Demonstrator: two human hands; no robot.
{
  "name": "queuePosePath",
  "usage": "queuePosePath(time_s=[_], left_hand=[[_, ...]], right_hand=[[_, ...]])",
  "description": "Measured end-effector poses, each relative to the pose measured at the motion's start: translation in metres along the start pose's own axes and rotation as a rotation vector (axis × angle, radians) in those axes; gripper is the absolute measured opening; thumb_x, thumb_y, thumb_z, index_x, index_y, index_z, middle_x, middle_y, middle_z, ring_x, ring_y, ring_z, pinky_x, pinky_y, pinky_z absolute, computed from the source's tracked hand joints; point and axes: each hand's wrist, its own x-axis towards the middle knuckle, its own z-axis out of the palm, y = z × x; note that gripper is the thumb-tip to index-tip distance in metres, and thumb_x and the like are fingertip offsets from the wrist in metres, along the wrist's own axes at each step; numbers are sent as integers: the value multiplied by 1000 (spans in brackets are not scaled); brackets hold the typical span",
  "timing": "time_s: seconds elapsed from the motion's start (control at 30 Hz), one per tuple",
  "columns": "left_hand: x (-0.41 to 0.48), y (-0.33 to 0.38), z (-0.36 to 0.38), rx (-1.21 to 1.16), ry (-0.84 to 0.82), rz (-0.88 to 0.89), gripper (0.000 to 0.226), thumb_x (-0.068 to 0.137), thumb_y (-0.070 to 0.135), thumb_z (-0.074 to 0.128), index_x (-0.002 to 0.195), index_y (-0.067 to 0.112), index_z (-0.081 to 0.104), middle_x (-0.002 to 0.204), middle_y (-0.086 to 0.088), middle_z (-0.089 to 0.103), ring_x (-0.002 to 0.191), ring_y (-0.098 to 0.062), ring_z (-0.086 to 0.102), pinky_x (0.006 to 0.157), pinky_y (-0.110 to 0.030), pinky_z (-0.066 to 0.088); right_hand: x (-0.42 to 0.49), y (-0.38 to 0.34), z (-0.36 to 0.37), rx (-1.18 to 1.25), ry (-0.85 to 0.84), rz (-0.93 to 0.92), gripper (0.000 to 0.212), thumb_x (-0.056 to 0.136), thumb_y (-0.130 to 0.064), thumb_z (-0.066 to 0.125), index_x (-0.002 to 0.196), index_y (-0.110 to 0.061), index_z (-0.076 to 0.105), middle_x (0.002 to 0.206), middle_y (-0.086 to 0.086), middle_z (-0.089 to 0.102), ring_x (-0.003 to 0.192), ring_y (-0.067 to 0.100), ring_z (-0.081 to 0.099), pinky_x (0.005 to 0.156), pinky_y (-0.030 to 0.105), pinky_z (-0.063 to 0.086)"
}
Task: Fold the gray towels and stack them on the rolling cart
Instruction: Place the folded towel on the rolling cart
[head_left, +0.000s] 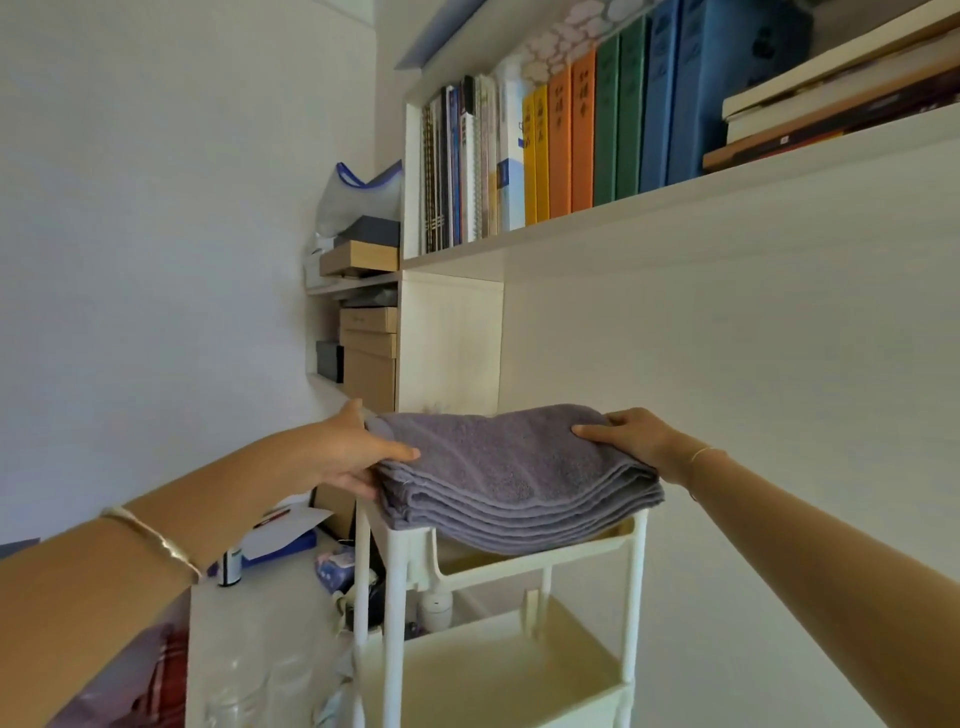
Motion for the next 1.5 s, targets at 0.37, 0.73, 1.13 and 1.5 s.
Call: queuePosePath(time_s=[0.37, 0.73, 1.13, 1.5], left_hand=[[19, 4, 1, 824, -106, 27, 19, 94, 9, 45, 94, -1, 61, 90, -8, 51, 85, -19, 44, 70, -25, 37], [22, 13, 36, 807, -138, 302, 70, 92, 68, 18, 146, 26, 34, 151, -1, 35, 136, -21, 34, 112, -36, 28], [35, -4, 51, 886, -419, 68, 106, 67, 91, 15, 151, 26, 15, 159, -1, 9, 147, -21, 8, 119, -45, 8], [8, -9, 60, 775, -198, 182, 73, 96, 60, 10, 147, 13, 32, 151, -13, 34, 138, -27, 33, 110, -34, 24]], right_hand=[[16, -3, 9, -618, -10, -73, 39, 87, -43, 63, 61, -21, 44, 60, -4, 46, 56, 9, 39, 53, 21, 30], [-32, -27, 21, -570, 77, -377, 50, 97, -54, 29, 119, -23, 63, 123, 2, 61, 114, 23, 54, 98, 33, 40], [-27, -1, 45, -857, -22, -211, 70, 93, -64, 9, 107, -25, 66, 100, 4, 67, 96, 25, 57, 82, 32, 40], [-66, 20, 35, -527, 111, -328, 51, 98, -52, 24, 111, -25, 66, 116, -2, 65, 109, 19, 56, 96, 35, 43]])
